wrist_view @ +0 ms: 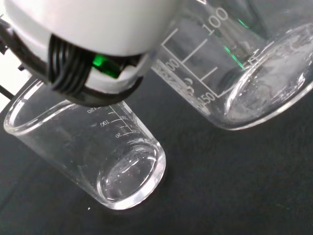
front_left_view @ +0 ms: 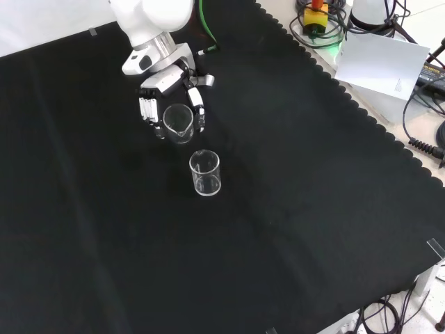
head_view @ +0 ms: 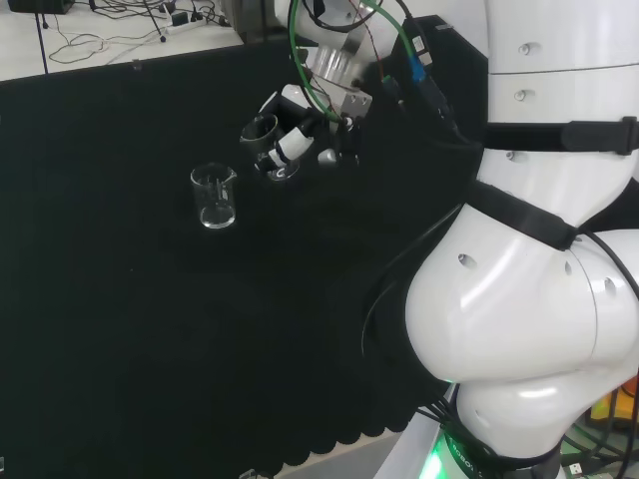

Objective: Place the beaker back on the table.

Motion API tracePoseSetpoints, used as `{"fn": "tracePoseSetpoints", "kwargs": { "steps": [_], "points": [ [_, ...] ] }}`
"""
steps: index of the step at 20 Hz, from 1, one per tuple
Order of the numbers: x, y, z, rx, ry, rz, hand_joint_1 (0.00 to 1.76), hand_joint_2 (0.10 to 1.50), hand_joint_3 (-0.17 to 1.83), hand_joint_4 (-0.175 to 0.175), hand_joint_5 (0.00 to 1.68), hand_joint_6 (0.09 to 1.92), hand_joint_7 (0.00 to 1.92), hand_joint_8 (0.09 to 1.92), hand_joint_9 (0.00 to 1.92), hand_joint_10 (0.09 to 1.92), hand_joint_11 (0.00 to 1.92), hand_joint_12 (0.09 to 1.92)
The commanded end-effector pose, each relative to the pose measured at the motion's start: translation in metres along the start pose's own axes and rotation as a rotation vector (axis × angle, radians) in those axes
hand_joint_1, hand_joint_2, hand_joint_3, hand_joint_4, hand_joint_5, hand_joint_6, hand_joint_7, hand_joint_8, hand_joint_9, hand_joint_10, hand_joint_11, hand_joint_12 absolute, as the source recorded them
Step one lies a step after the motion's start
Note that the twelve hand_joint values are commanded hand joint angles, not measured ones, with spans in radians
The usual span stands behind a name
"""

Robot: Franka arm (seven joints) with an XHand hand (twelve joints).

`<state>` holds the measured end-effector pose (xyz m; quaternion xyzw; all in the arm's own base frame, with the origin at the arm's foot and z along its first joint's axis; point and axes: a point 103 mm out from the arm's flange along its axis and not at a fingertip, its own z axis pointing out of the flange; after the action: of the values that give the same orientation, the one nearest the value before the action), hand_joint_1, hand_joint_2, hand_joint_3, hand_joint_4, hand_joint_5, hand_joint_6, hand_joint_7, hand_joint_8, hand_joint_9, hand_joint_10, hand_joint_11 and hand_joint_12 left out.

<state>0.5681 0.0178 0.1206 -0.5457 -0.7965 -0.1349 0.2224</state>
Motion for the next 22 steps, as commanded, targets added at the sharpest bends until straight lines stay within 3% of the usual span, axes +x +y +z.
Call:
{"fn": "tracePoseSetpoints", "kwargs": {
  "steps": [1,5,7,8,10,20,22],
  "points": [
    [-0.005,0.005,0.014,-0.035,0.050,-0.004,1.14,0.64,0.76,0.051,1.19,0.87,1.40,0.82,1.24,0.73,1.05,0.94],
    [-0.010,0.007,0.026,-0.037,0.073,0.005,1.15,0.64,0.75,0.039,1.19,0.86,1.40,0.80,1.24,0.72,1.05,0.95],
    [-0.013,0.008,0.029,-0.044,0.081,0.010,1.24,0.66,0.71,-0.101,1.18,0.85,1.29,0.81,1.22,0.71,1.04,0.95],
    [-0.015,0.009,0.031,-0.052,0.084,0.014,1.27,0.67,0.70,-0.138,1.17,0.84,1.26,0.81,1.22,0.70,1.03,0.95],
    [-0.018,0.011,0.033,-0.063,0.098,0.021,1.29,0.68,0.68,-0.167,1.17,0.84,1.23,0.81,1.22,0.70,1.02,0.95],
    [-0.024,0.018,0.044,-0.069,0.100,0.037,1.30,0.71,0.58,-0.175,1.22,0.72,1.27,0.69,1.25,0.59,1.01,0.98],
    [-0.025,0.019,0.044,-0.066,0.101,0.041,1.30,0.62,0.72,-0.076,1.23,0.72,1.36,0.61,1.26,0.57,1.01,0.98]
  ]
}}
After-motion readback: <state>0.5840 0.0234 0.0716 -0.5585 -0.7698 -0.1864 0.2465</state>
